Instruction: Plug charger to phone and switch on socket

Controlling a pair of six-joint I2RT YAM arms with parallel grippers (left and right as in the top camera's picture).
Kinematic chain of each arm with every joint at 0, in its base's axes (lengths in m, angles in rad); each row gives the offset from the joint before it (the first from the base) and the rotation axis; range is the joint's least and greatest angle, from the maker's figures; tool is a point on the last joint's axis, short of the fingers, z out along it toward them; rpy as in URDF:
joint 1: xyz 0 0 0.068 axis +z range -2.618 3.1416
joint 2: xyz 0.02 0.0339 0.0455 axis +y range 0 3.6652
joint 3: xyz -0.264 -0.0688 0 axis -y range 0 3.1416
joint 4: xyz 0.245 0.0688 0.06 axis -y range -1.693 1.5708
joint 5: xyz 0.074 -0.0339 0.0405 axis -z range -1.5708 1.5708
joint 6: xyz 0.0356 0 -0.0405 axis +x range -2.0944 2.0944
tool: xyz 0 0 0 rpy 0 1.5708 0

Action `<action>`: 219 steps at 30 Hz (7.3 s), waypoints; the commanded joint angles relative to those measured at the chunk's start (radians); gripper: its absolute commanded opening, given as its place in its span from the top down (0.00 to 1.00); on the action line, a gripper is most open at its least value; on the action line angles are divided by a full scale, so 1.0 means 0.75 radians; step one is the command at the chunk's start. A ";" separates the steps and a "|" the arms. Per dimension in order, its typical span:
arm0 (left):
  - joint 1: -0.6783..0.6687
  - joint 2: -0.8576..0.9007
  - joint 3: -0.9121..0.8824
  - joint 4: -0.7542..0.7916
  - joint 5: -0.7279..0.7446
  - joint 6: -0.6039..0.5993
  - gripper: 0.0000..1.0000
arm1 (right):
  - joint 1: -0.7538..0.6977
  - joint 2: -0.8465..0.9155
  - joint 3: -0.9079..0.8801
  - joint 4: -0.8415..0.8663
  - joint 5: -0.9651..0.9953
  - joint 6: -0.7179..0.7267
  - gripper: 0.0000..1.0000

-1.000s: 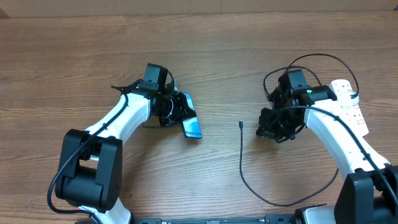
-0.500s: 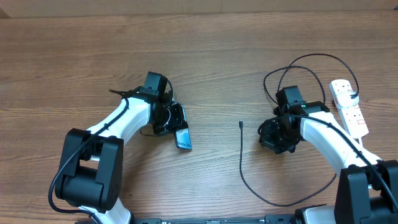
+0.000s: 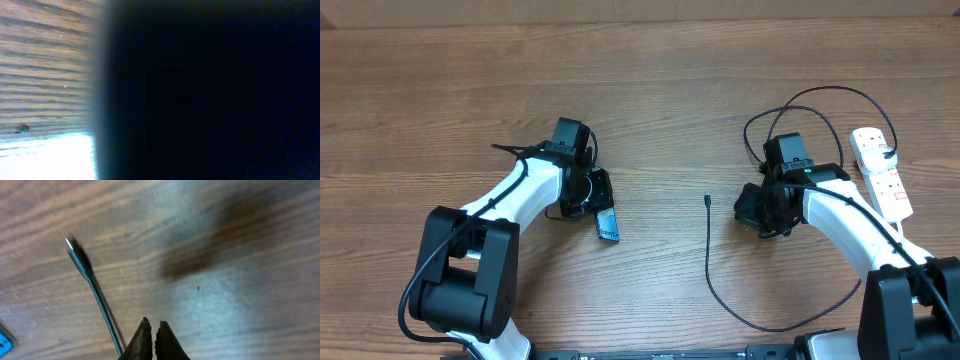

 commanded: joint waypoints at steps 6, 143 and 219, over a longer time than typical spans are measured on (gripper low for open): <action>-0.036 -0.057 -0.022 0.015 -0.043 0.028 0.96 | -0.007 -0.028 -0.106 0.126 0.014 0.037 0.95; -0.043 -0.057 -0.023 0.034 -0.063 0.028 0.96 | 0.377 0.369 0.179 0.128 0.336 -0.115 0.78; -0.043 -0.057 -0.022 0.034 -0.061 0.028 0.96 | 0.372 0.360 0.224 0.084 0.291 -0.124 0.96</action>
